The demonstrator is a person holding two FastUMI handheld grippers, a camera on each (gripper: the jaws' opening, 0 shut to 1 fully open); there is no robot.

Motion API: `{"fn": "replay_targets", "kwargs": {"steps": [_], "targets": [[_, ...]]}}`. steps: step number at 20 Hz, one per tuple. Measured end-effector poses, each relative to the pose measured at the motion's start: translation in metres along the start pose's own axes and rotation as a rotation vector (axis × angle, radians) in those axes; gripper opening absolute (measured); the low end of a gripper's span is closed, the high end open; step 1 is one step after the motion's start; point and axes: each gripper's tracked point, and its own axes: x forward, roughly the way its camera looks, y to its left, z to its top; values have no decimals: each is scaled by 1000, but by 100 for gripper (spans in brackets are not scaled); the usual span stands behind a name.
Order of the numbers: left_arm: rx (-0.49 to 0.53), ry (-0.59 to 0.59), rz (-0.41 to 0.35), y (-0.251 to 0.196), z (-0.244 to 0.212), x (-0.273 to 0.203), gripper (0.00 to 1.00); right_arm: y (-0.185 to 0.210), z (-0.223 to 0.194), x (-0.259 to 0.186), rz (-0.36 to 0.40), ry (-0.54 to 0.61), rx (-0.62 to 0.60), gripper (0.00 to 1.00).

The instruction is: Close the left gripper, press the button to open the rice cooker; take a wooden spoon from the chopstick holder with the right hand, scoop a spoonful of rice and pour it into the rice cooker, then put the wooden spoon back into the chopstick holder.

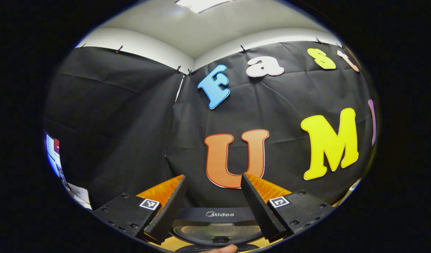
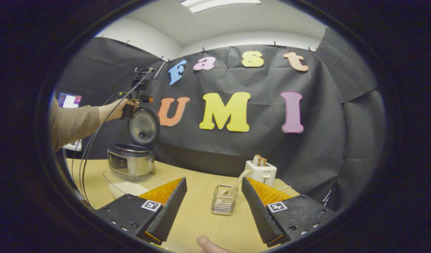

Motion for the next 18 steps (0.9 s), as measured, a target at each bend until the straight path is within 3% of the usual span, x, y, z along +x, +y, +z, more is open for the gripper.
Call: {"fn": "replay_targets", "kwargs": {"steps": [4,9,12,13,14,16,18], "targets": [[-65,-24,38,11,-6,27,97,7,-9,6,10,32,14,93],[-101,83,48,18,-49,41,92,18,-6,11,29,23,16,96],[-178,116,24,18,-48,43,93,27,-2,8,39,15,17,93],[-173,120,25,18,-50,41,100,30,-1,5,40,15,17,93],[-158,131,30,19,-50,39,94,32,1,2,39,10,16,93],[-125,170,44,19,-55,30,92,36,5,-7,40,-4,18,96],[-103,199,47,19,-56,20,92,36,9,-15,30,-16,24,93]]}}
